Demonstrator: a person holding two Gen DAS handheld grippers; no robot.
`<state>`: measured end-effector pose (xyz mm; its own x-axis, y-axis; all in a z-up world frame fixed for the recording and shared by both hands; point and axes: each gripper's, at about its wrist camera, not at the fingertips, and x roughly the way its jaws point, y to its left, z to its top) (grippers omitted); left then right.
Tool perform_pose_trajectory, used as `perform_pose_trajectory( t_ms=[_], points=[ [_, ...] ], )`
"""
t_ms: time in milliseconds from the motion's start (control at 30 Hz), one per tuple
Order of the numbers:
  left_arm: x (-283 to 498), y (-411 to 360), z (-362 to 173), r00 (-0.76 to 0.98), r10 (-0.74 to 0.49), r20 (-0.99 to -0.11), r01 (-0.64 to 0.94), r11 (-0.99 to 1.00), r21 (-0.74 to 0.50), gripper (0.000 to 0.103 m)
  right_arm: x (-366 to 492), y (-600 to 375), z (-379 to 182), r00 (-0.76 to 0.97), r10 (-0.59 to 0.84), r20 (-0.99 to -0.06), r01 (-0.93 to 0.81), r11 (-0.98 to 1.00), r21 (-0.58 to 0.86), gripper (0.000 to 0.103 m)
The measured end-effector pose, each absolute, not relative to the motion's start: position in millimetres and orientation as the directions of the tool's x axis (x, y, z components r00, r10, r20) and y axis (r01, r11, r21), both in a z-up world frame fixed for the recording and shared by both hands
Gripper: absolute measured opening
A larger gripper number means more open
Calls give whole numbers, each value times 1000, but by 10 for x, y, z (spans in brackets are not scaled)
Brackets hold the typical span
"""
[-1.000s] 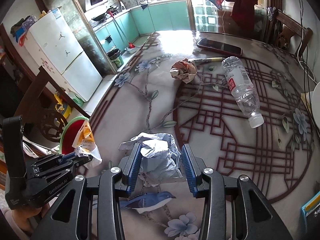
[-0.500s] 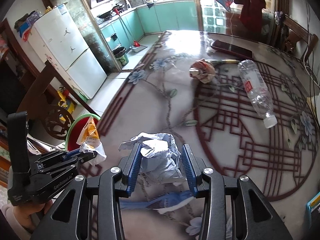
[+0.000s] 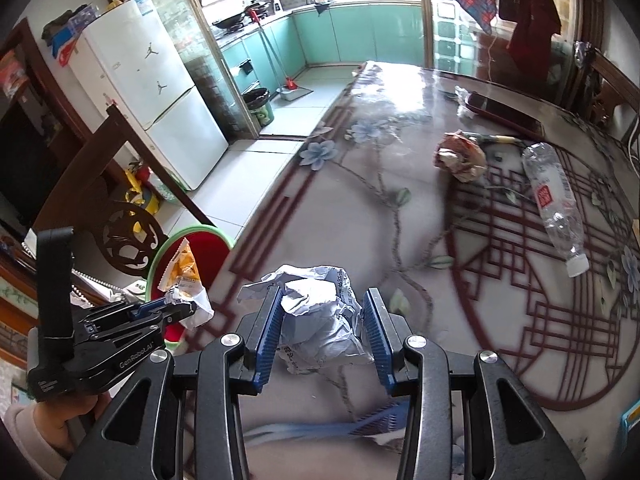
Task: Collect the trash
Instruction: 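Carry both items over the red bin and open both tools to drop them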
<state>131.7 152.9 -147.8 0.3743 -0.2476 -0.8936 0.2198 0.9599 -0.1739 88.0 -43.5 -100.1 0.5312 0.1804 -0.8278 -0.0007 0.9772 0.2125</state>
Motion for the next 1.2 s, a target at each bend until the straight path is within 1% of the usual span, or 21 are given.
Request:
perform_pose_trajectory(
  t_ms=[367, 600, 933, 1200],
  points=[
    [1476, 1906, -1567, 372, -238, -897, 178, 967, -183, 10, 1063, -32, -1001, 517, 196, -833, -41, 978, 205, 39],
    [1543, 2206, -1634, 373, -211, -904, 123, 976, -177, 10, 1184, 187, -1010, 504, 212, -837, -78, 977, 201, 39],
    [1635, 2623, -1789, 352, -145, -925, 31, 989, -143, 10, 1337, 559, -1030, 484, 254, -838, -155, 967, 203, 39],
    [1710, 2808, -1888, 338, -121, -933, -20, 991, -136, 10, 1502, 924, -1040, 471, 310, -826, -253, 944, 210, 39]
  ],
)
